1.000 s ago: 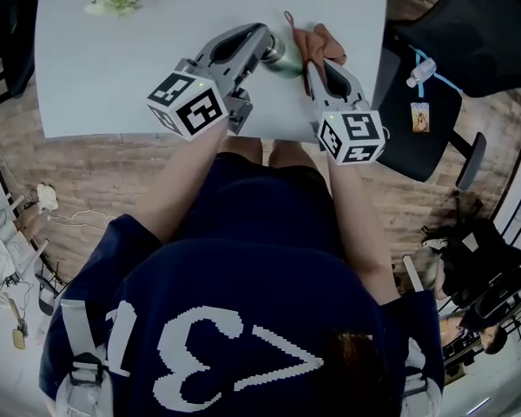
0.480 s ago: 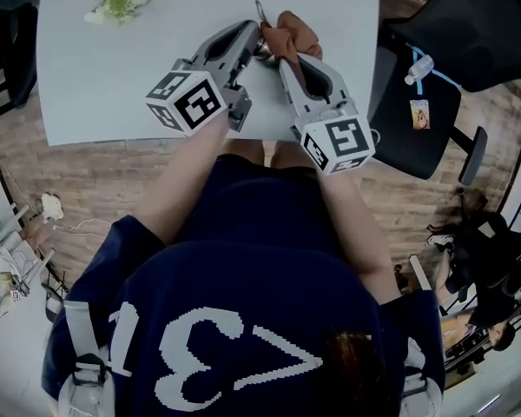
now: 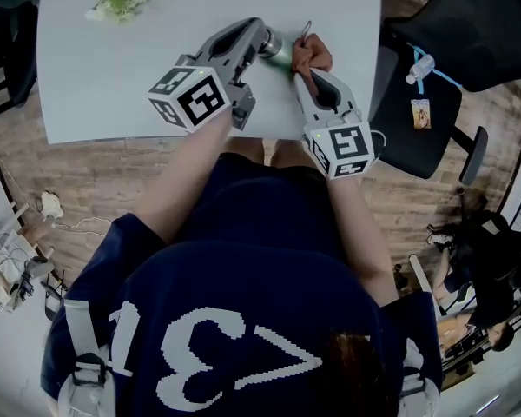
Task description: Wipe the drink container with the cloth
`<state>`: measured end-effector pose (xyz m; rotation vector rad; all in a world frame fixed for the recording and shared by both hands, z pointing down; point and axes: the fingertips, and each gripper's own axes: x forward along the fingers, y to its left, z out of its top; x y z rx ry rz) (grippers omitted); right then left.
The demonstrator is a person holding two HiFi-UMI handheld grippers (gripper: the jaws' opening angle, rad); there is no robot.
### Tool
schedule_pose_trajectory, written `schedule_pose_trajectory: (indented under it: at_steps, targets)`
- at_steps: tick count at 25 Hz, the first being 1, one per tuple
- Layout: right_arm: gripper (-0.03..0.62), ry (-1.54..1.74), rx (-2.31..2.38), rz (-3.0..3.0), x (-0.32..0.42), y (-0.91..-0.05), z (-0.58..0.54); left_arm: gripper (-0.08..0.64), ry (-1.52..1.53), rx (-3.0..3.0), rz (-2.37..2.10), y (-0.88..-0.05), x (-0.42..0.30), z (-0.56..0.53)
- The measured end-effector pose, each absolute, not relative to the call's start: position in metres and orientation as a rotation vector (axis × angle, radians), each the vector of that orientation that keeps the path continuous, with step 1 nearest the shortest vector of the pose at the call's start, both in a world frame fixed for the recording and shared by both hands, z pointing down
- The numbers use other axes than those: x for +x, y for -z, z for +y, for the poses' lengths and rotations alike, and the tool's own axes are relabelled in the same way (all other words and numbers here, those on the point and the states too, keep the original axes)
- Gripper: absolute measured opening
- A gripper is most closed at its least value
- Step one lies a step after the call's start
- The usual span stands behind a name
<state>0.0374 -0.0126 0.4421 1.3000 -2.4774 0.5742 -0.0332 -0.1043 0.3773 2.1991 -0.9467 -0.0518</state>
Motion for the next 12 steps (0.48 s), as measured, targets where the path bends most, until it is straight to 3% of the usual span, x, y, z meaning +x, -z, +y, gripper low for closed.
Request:
schedule_pose_trajectory:
  at_steps: [6, 12]
  targets:
    - [0.061, -0.435, 1.273, -2.713, -0.008, -0.364, -0.033, 0.023, 0.034, 2.205, -0.937, -0.376, -0.027, -0.102]
    - [0.061, -0.410, 1.292, -2.608, 0.007, -0.399, -0.024, 0.023, 0.039, 2.198, -0.933, -0.377, -0.028, -0.102]
